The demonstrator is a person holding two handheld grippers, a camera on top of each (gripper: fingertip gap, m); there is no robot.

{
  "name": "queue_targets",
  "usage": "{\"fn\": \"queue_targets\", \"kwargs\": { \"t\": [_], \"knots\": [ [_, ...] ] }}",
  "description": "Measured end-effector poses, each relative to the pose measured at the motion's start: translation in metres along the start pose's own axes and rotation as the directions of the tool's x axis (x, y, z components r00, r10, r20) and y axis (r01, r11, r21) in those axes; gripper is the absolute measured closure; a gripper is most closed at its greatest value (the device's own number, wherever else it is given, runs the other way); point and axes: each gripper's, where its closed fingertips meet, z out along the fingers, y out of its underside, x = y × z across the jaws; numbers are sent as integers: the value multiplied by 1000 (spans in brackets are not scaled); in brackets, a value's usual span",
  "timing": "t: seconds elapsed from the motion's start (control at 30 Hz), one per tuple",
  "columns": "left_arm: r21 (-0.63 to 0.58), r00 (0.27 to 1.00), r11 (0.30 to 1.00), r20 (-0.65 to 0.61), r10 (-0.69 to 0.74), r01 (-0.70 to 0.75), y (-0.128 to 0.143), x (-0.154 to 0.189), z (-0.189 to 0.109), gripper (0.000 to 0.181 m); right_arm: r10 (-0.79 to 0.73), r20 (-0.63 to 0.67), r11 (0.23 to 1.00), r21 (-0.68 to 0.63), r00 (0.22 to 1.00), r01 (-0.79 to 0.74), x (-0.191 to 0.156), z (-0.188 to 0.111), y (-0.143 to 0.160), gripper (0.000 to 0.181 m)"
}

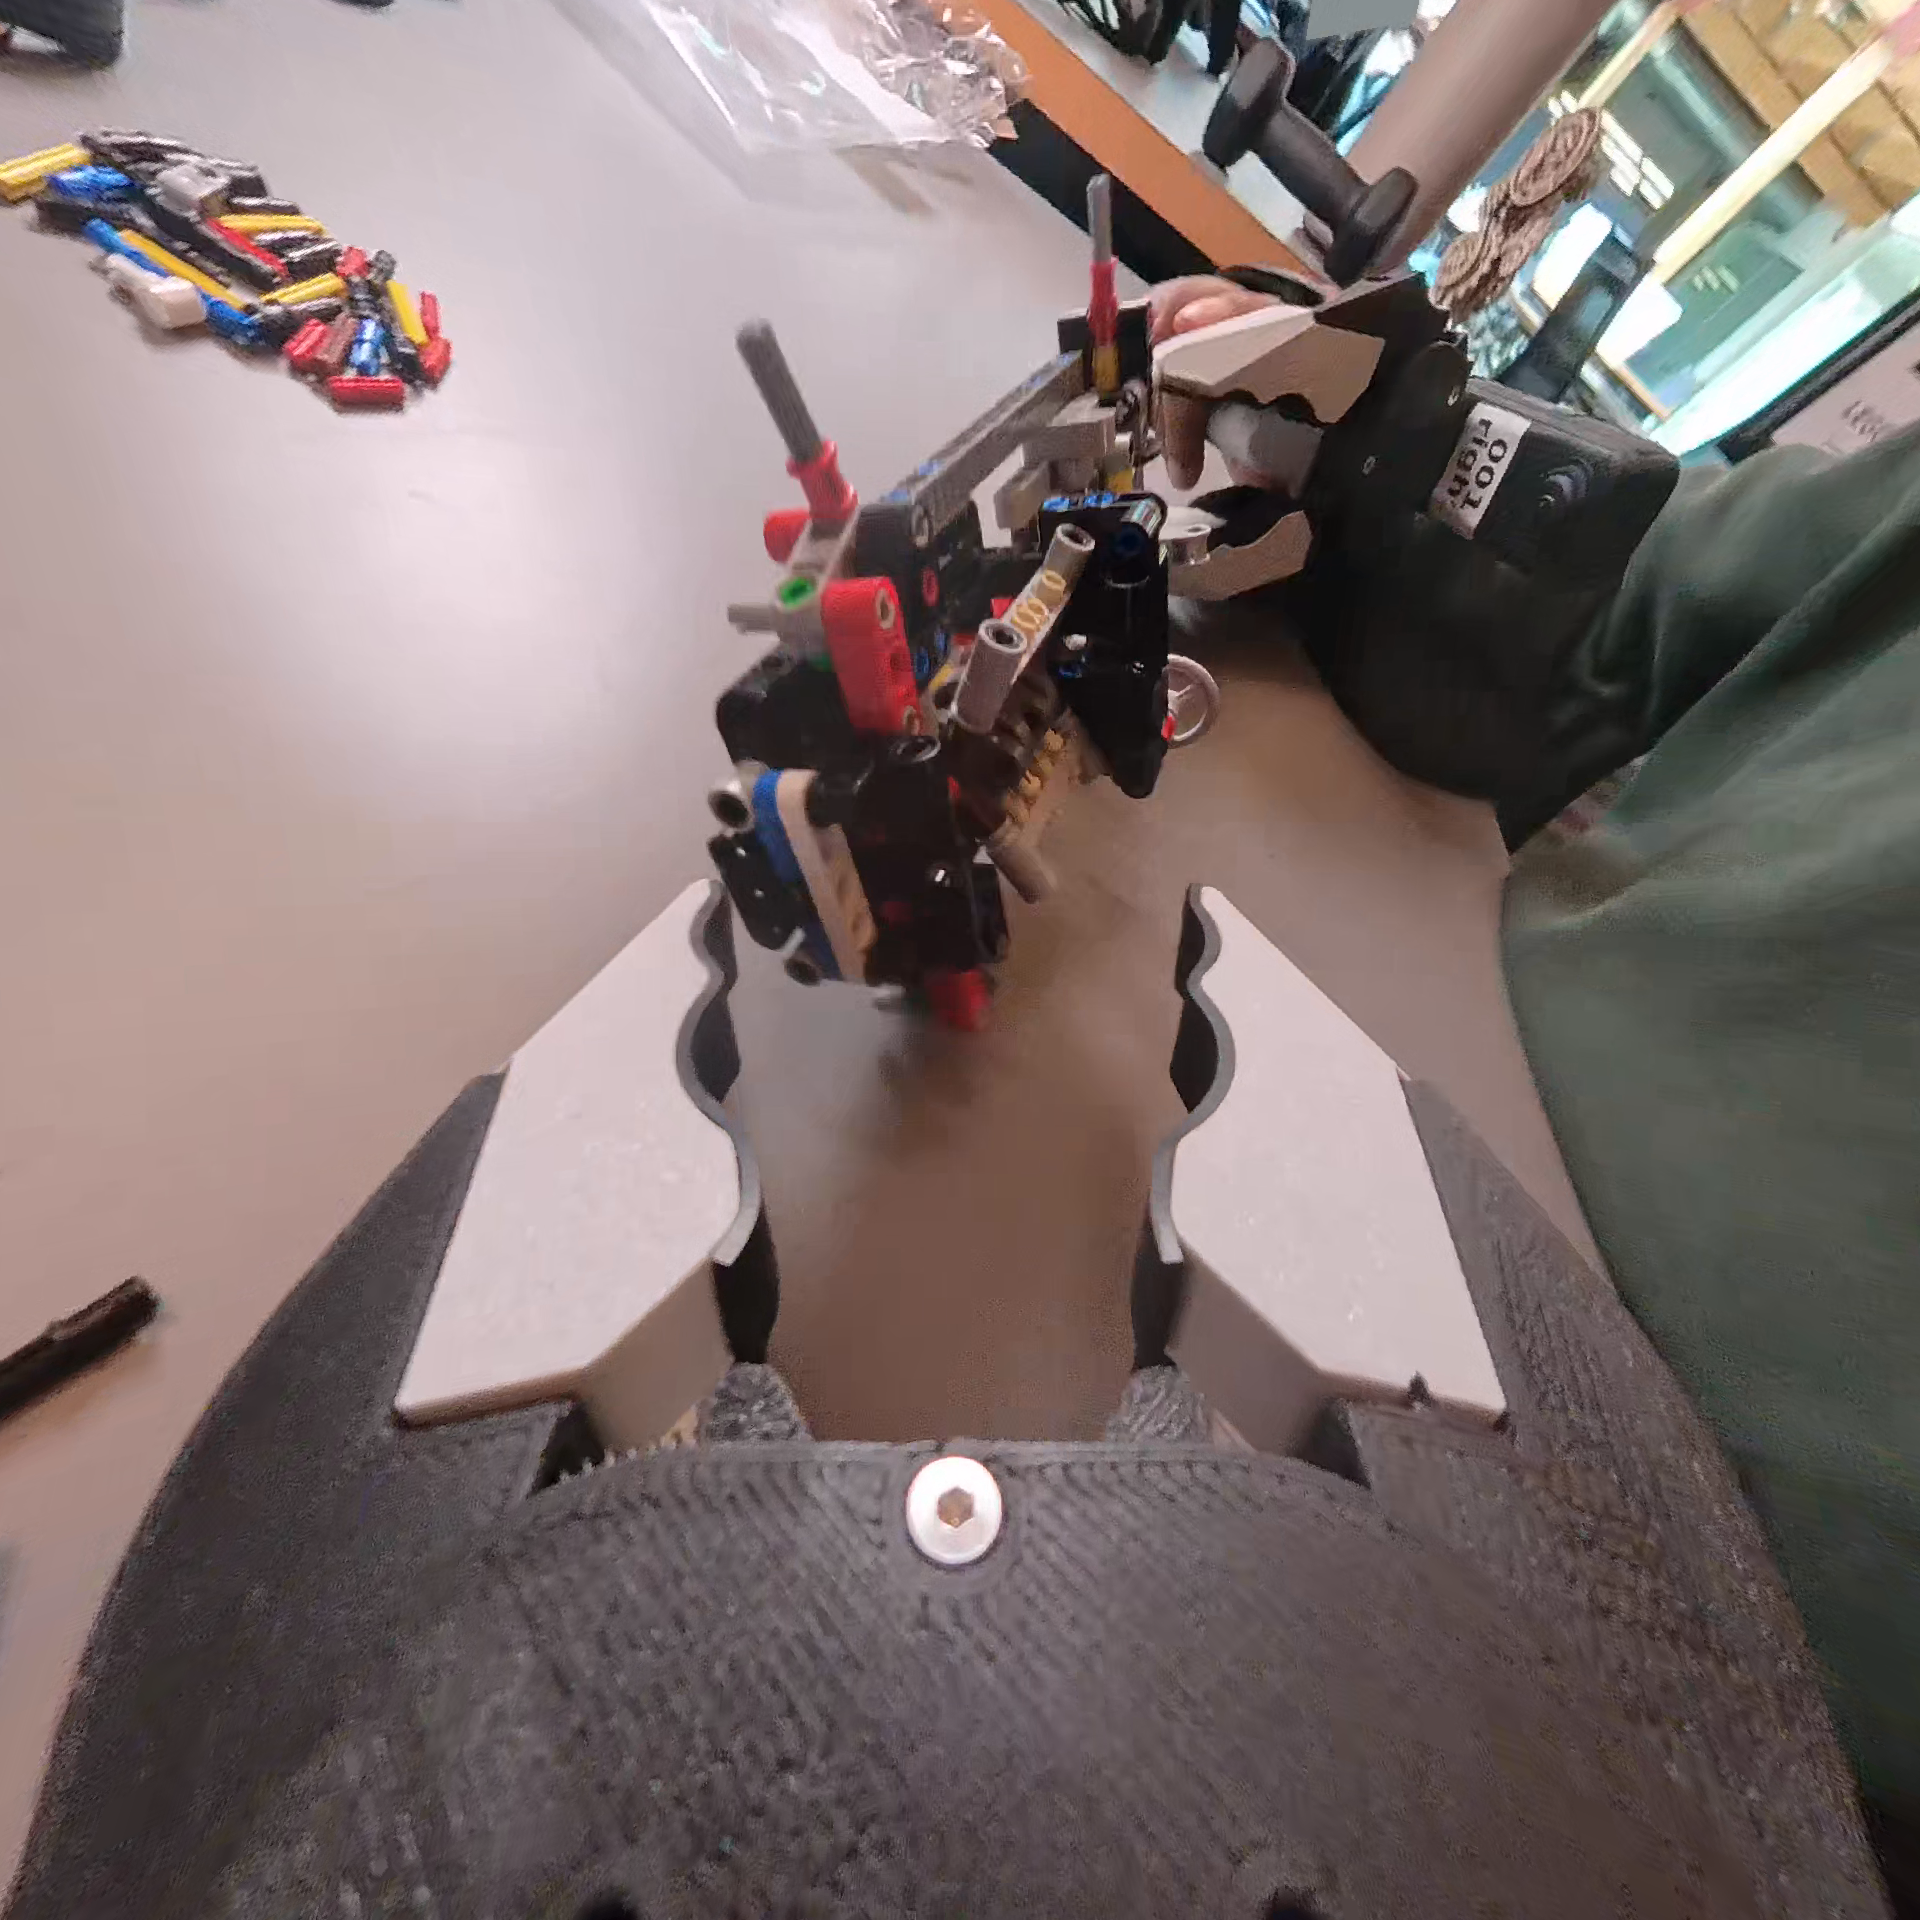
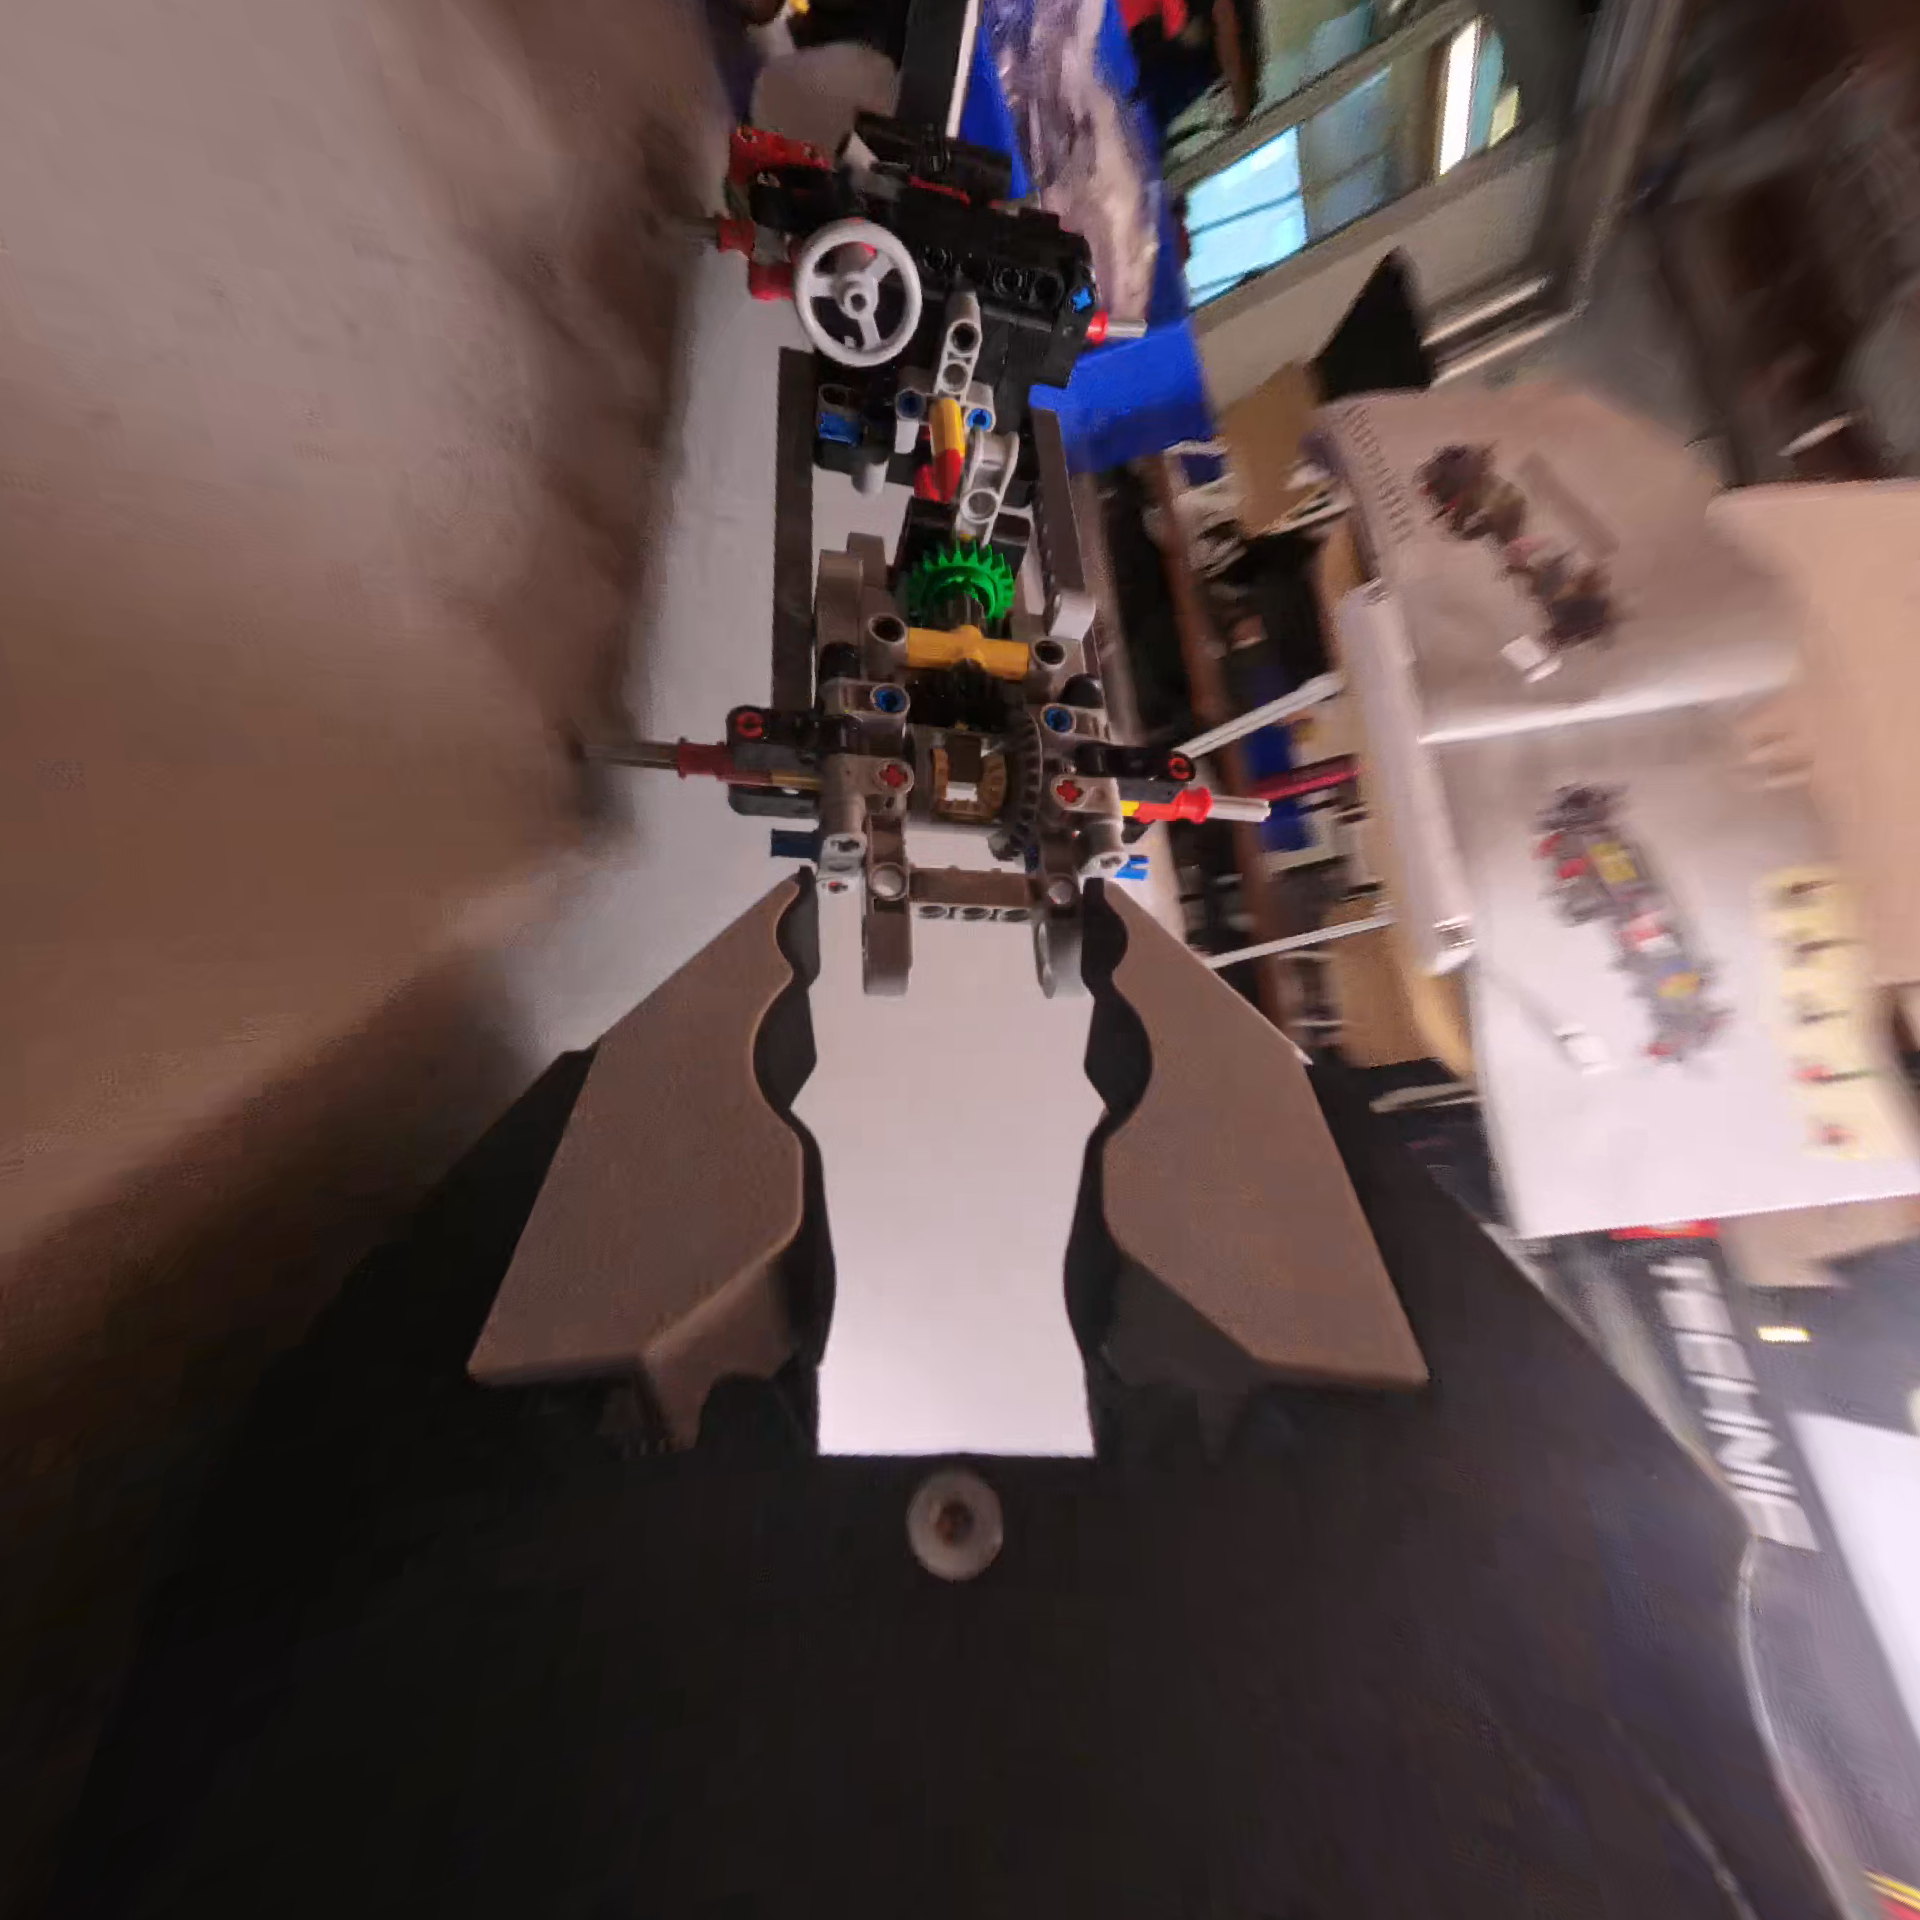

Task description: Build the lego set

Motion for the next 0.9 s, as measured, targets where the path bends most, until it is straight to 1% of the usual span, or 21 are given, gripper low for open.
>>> {"fn": "queue_targets", "kwargs": {
  "t": [0.03,0.07,0.13,0.17,0.23,0.4,0.43,0.5,0.53,0.57,0.6,0.63,0.67,0.73,0.83,0.9],
  "knots": [
    [-10,999,999,5,40,-40,1,2,2,98,-90,-69,996,3,994,90,4,-2,-4,134],
    [-26,994,994,13,104,-104,2,4,4,105,-157,-118,988,-6,981,157,7,-3,-6,133],
    [-45,970,969,21,242,-241,3,11,5,124,-226,-168,974,-4,960,228,8,-5,-10,133],
    [-46,957,956,19,289,-288,4,16,6,125,-240,-181,970,0,954,244,8,-6,-11,133],
    [-43,944,945,33,327,-325,5,19,6,125,-239,-192,970,0,952,243,9,-6,-11,134],
    [-44,942,942,38,334,-332,4,22,7,125,-202,-179,979,-3,963,205,10,-5,-7,134],
    [-42,942,943,39,333,-331,4,22,7,124,-161,-154,987,3,975,164,9,-5,-5,134],
    [-47,938,940,67,340,-337,2,19,6,119,-42,-54,999,17,998,43,4,-4,-2,133],
    [-61,933,937,92,348,-343,2,15,6,112,27,26,999,27,999,-28,-1,-4,-1,133],
    [-80,930,935,101,353,-346,4,13,6,111,117,124,992,24,985,-121,-7,-5,-1,133],
    [-99,932,935,95,349,-340,8,13,7,108,202,219,978,16,955,-210,-12,-8,-2,133],
    [-123,937,937,84,338,-327,13,13,9,108,264,281,962,-4,923,-274,-13,-10,-2,133],
    [-149,940,936,75,332,-319,18,13,12,109,305,334,949,-26,892,-314,-14,-11,0,133],
    [-188,949,939,75,306,-288,23,13,17,103,394,439,914,-91,808,-396,-18,-15,4,133],
    [-232,964,946,82,252,-228,27,13,20,99,469,539,869,-142,699,-473,-22,-18,5,134],
    [-234,965,950,115,236,-205,26,11,17,94,491,570,852,-158,658,-499,-23,-17,5,134]
  ]
}}
